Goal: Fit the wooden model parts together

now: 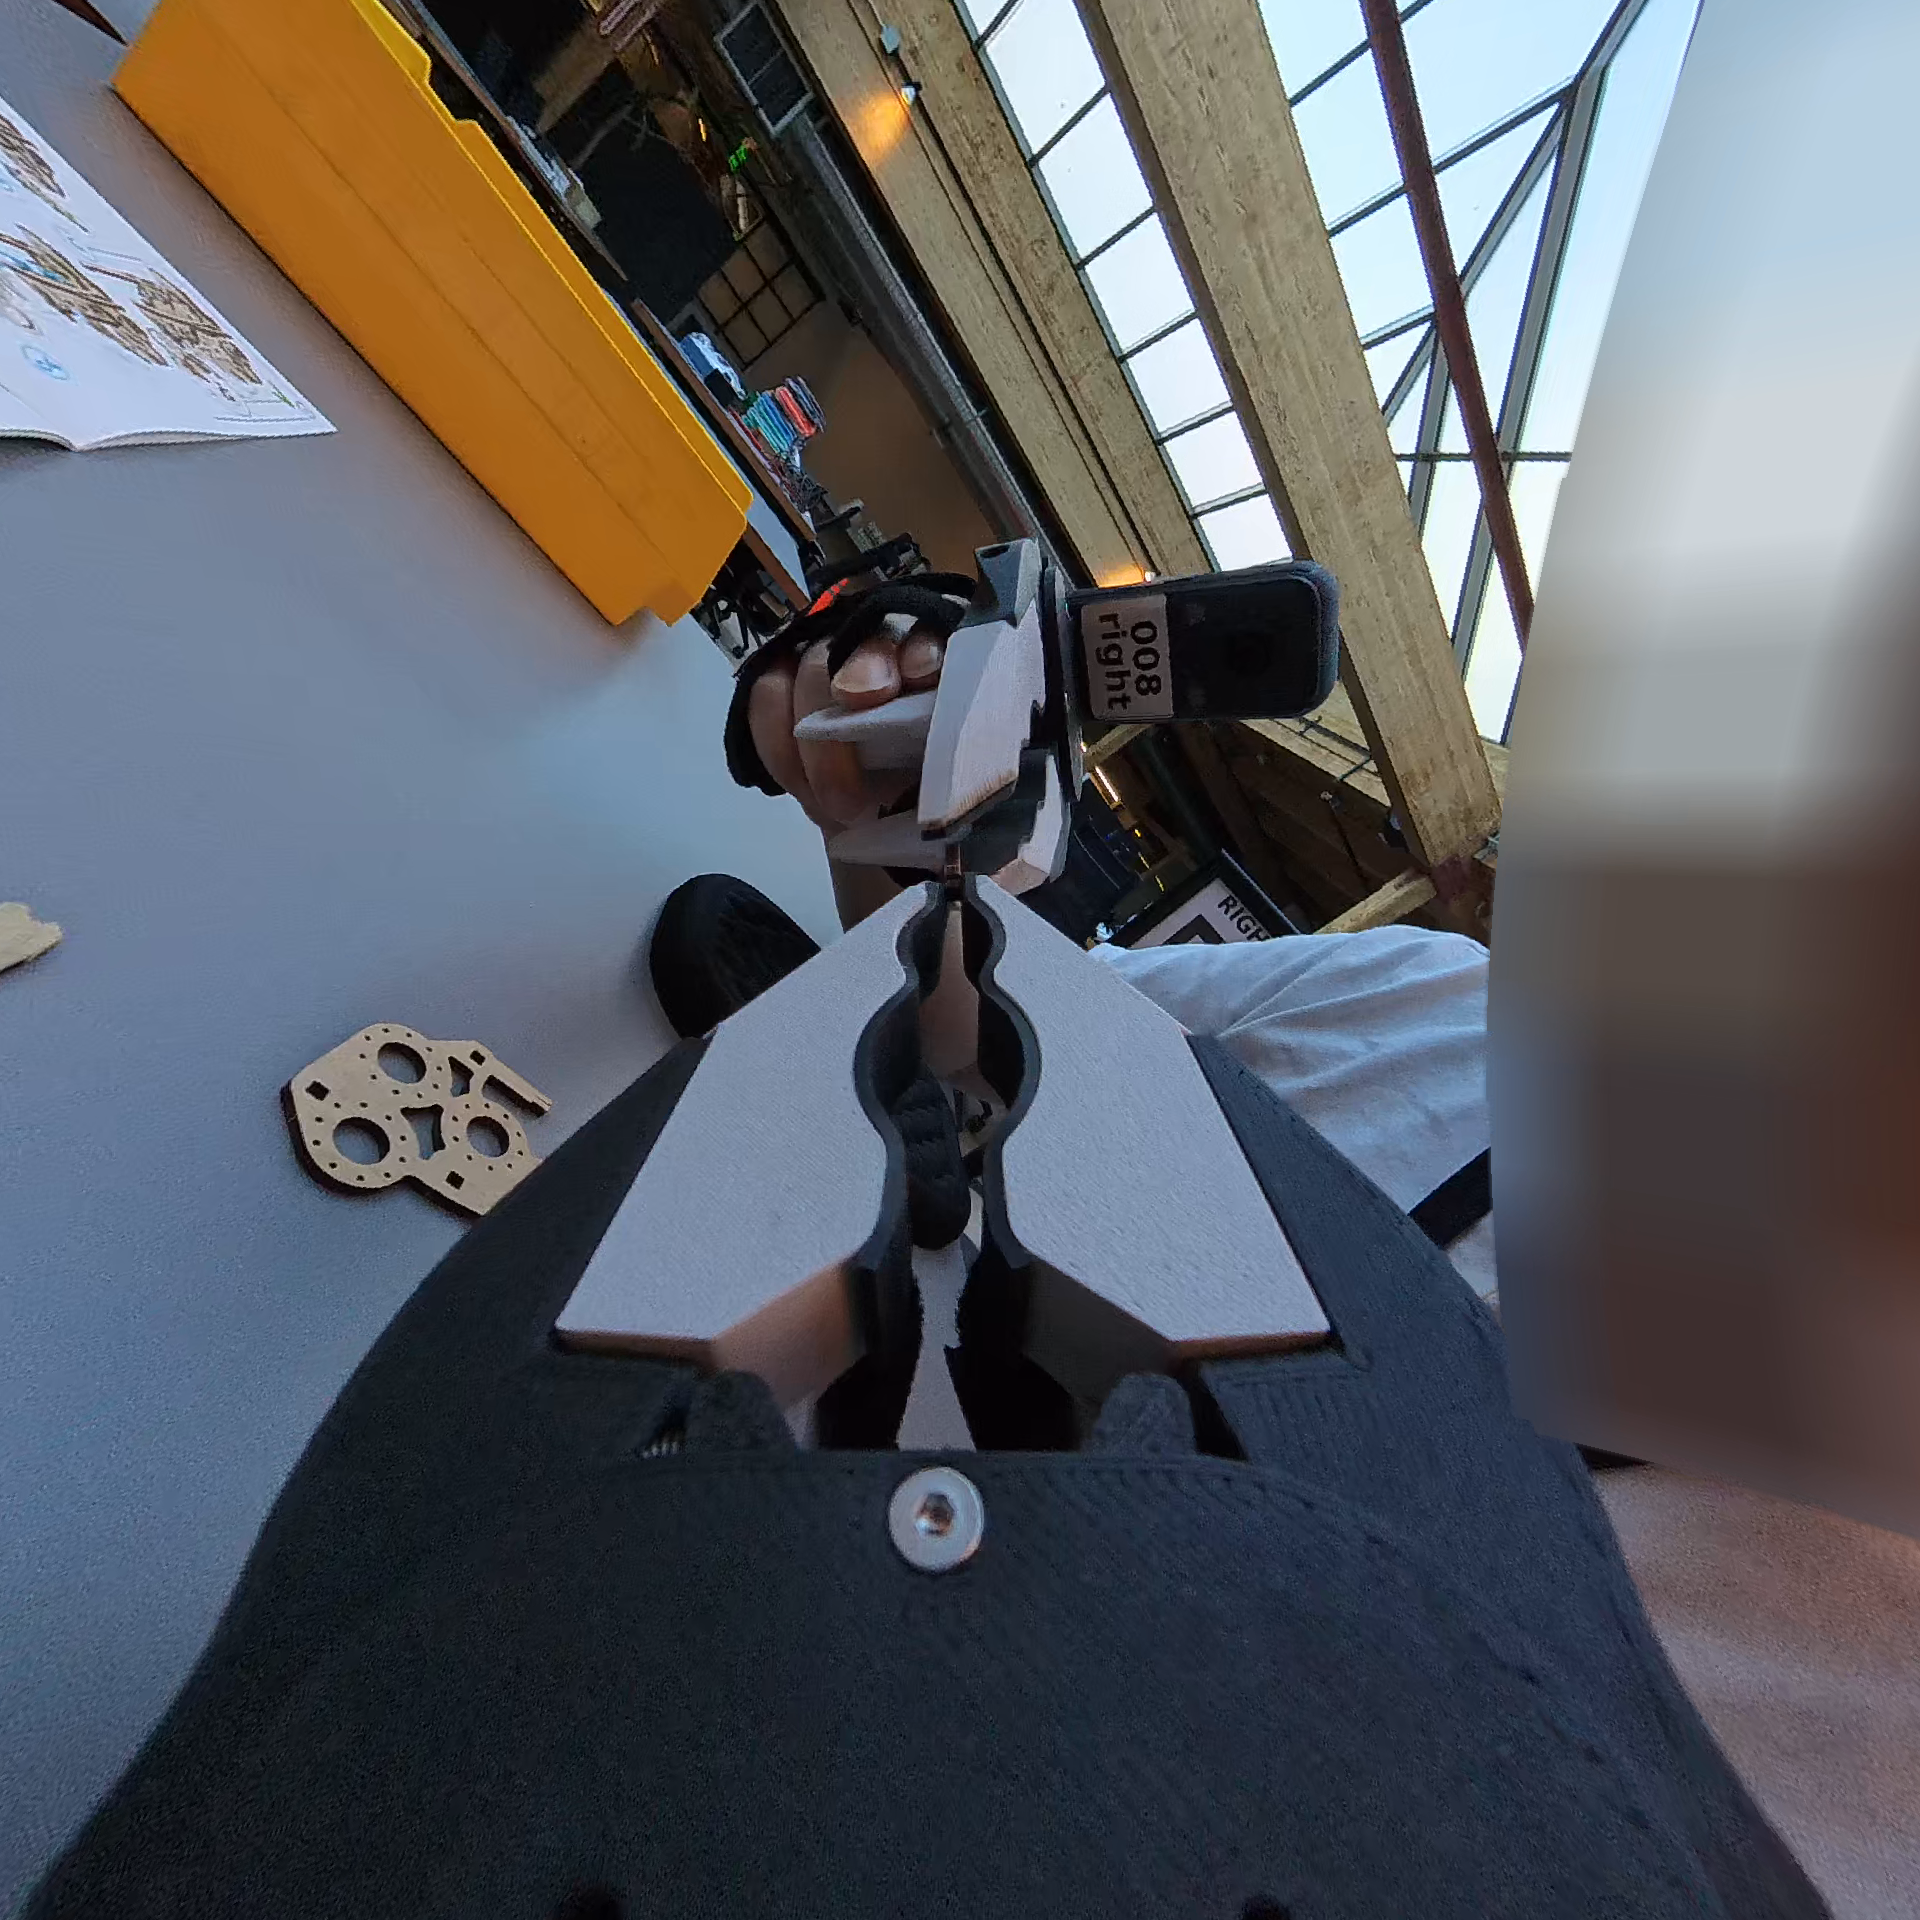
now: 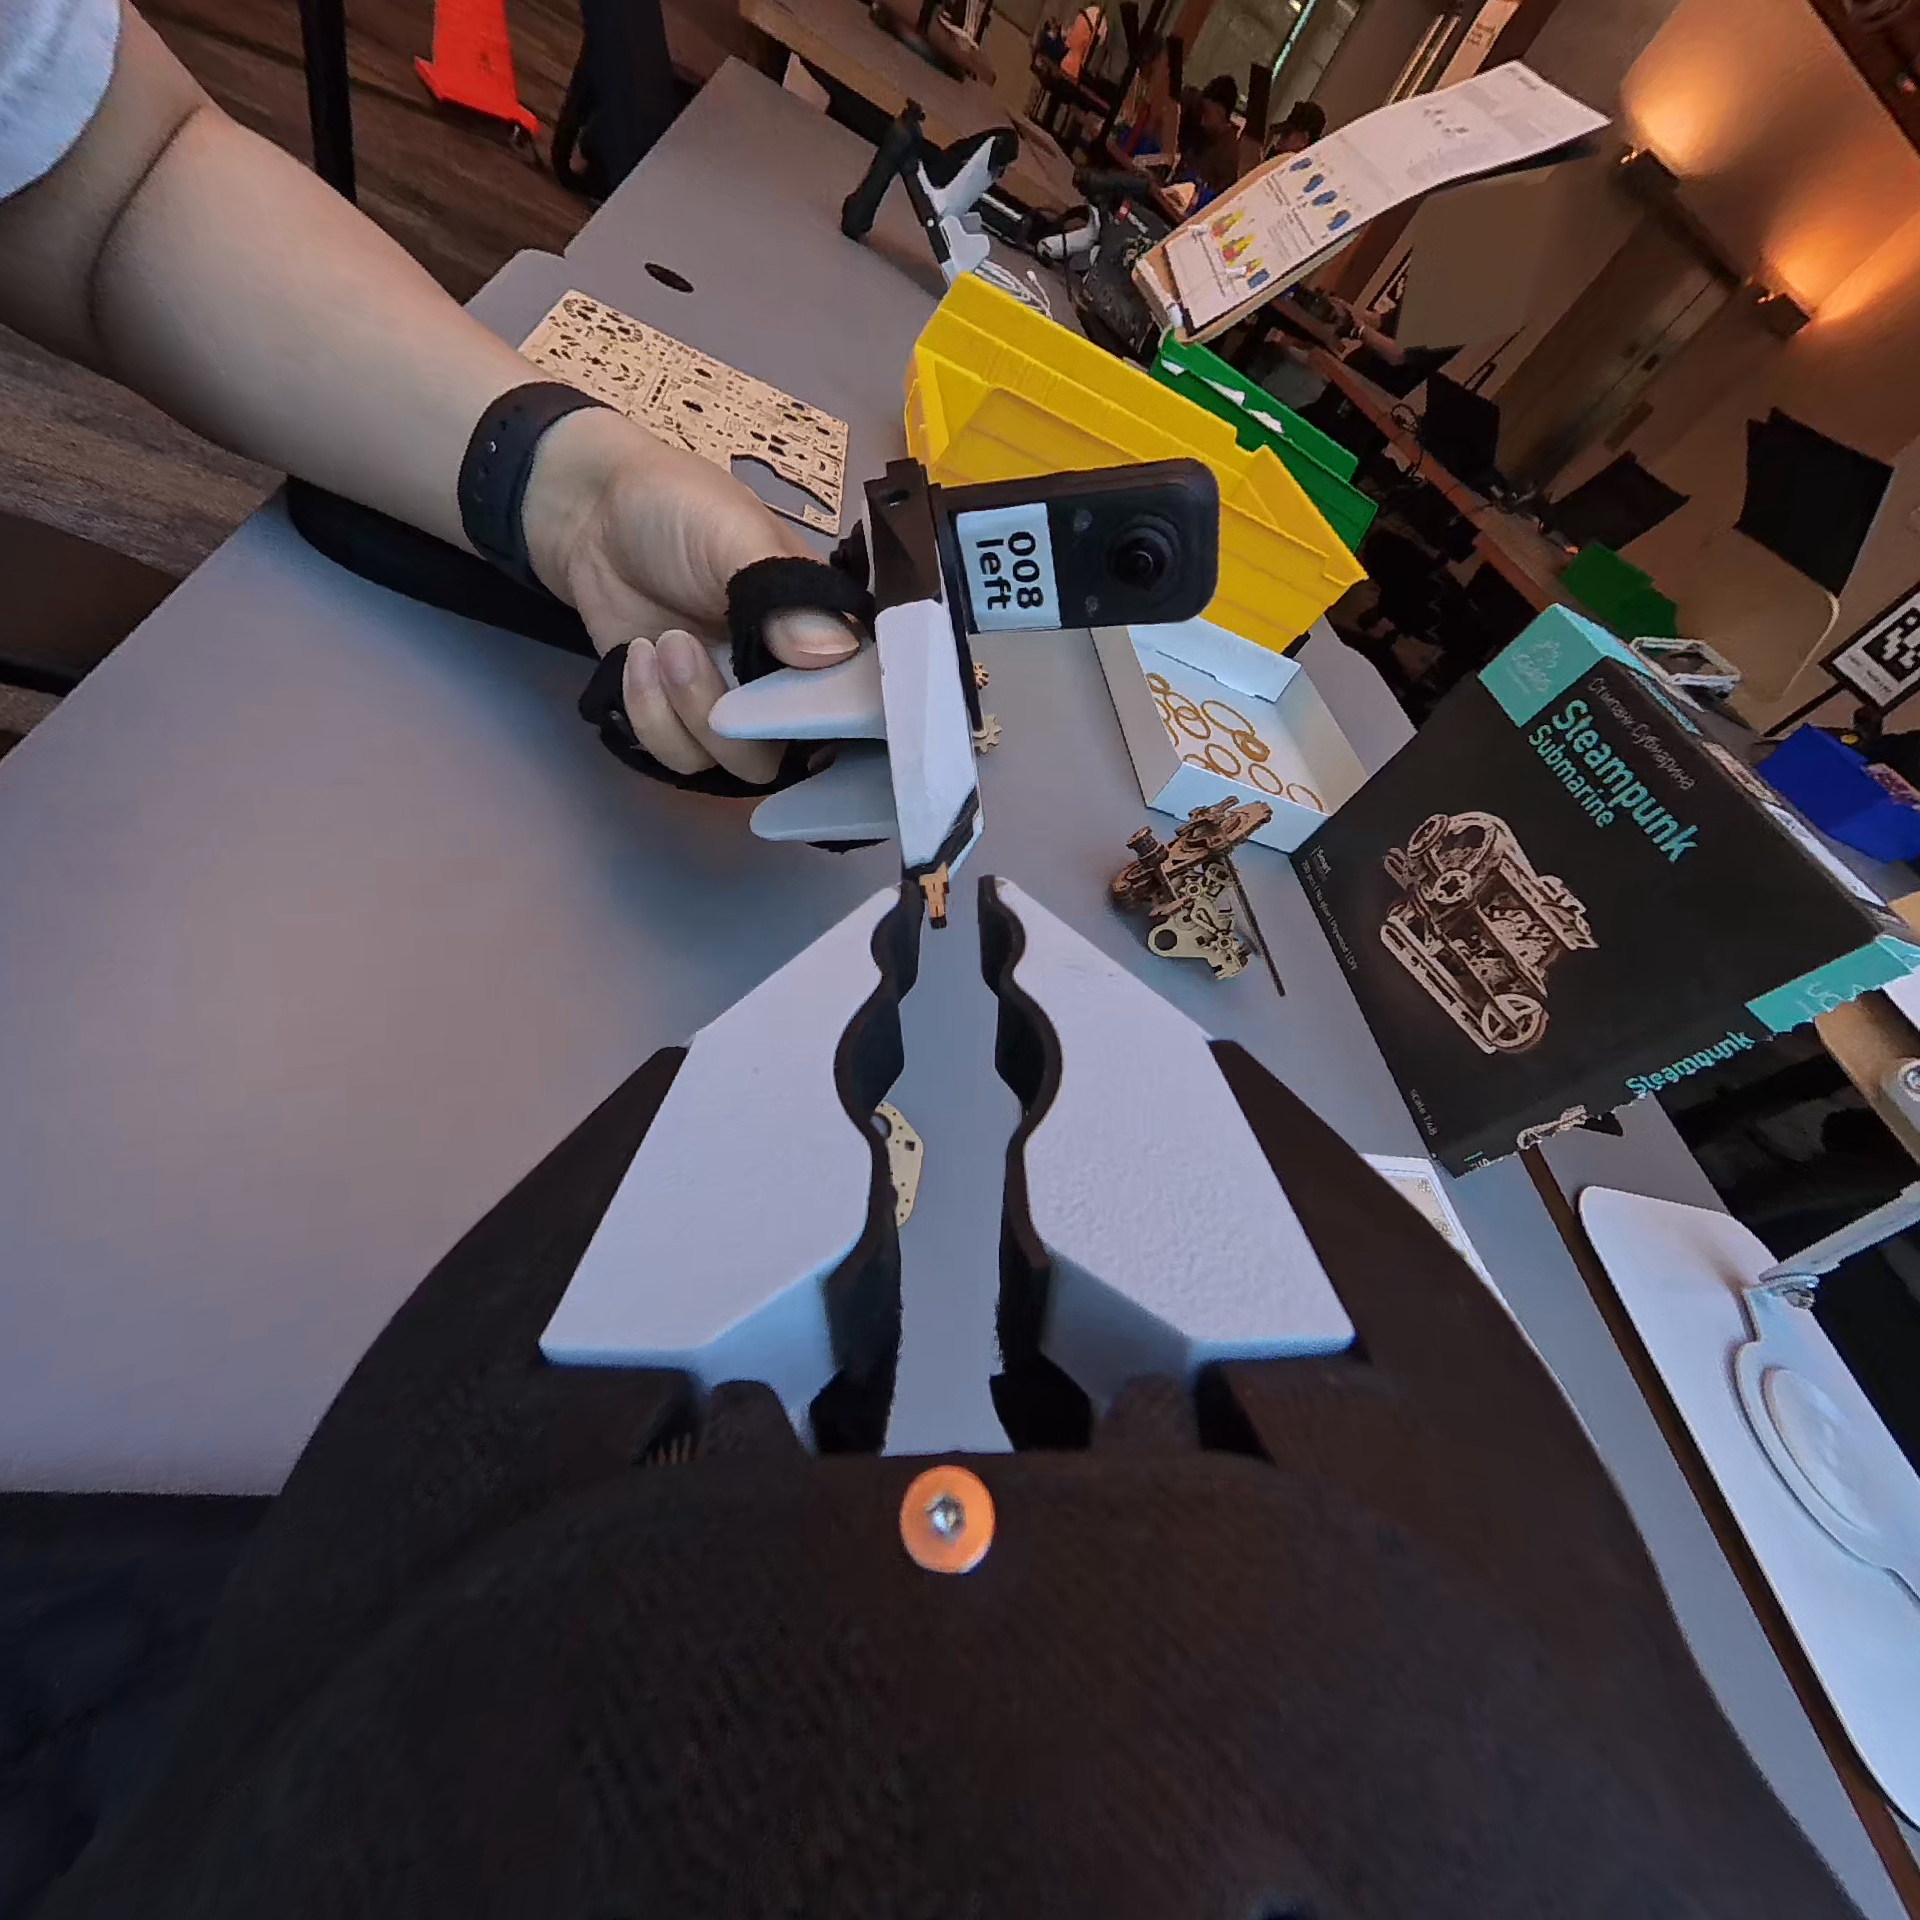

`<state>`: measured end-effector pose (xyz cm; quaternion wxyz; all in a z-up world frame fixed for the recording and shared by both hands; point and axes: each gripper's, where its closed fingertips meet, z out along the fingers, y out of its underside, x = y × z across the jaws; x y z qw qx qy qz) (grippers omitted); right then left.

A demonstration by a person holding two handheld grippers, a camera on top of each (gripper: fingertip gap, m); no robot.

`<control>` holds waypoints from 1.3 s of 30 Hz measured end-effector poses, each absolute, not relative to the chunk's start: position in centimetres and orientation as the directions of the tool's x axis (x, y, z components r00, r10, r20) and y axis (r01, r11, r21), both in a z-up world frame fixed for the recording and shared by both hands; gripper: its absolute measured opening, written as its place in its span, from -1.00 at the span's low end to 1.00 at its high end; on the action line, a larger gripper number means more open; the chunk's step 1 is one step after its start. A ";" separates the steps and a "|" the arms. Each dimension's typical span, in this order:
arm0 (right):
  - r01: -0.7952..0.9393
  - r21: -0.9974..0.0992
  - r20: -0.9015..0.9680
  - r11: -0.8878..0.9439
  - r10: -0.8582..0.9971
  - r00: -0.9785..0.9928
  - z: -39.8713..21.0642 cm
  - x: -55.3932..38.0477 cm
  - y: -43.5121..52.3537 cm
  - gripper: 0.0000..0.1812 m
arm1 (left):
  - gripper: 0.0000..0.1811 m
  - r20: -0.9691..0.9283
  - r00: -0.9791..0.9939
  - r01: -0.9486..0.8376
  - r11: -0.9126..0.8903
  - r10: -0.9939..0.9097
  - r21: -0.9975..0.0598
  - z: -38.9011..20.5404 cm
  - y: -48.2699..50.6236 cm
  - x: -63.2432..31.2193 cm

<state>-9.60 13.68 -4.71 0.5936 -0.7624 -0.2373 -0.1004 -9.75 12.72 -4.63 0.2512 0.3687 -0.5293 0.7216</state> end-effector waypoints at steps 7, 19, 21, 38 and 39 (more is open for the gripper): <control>0.507 -0.845 0.458 -0.170 0.259 0.850 -4.8 -10.1 13.6 -0.96 | -1.00 0.803 -0.595 -0.764 -0.299 -0.015 -0.572 -4.7 12.6 -10.0; 0.534 -0.832 0.487 -0.153 0.261 0.834 -4.9 -10.4 13.7 -0.96 | -0.99 0.833 -0.552 -0.805 -0.278 0.030 -0.523 -4.8 12.5 -10.3; 0.528 -0.835 0.483 -0.152 0.256 0.837 -4.9 -10.4 13.7 -0.95 | -0.99 0.841 -0.538 -0.816 -0.283 0.051 -0.505 -4.7 12.6 -10.3; 0.306 -0.731 0.158 -0.610 0.285 0.945 -10.8 -5.4 11.4 -0.96 | -0.70 0.536 -0.693 -0.562 -0.105 -0.482 -0.820 -7.5 15.6 -7.5; 0.276 -0.679 0.100 -0.680 0.287 0.953 -12.0 -5.2 11.1 -0.96 | -0.65 0.410 -0.698 -0.507 0.001 -0.587 -0.862 -8.8 16.3 -6.9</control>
